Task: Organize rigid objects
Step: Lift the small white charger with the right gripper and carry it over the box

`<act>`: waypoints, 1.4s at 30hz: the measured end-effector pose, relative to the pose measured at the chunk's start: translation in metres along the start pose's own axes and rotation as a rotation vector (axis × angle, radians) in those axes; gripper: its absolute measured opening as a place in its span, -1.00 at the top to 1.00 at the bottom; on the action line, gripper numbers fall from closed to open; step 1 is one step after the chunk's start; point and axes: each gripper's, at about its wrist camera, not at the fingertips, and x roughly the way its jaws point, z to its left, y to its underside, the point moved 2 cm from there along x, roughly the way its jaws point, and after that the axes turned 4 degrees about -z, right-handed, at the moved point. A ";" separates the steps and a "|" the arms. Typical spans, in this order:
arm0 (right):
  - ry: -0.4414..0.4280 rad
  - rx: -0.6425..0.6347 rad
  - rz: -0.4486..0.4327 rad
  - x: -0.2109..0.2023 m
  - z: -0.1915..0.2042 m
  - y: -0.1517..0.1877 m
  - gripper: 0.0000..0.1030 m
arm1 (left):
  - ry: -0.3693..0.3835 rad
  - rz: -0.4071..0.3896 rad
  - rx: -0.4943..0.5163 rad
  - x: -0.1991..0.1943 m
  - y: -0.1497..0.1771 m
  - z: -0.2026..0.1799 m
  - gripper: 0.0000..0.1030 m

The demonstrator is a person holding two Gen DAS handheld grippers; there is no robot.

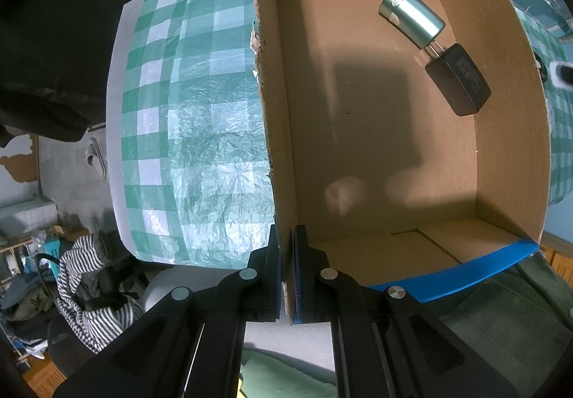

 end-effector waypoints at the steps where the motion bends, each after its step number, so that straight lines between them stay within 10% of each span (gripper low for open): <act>1: -0.007 -0.010 -0.009 -0.004 0.004 -0.003 0.02 | 0.000 0.000 0.000 0.000 0.000 0.000 0.89; 42: -0.067 -0.355 0.031 0.043 0.143 -0.053 0.02 | 0.005 0.013 -0.018 0.000 -0.004 0.000 0.89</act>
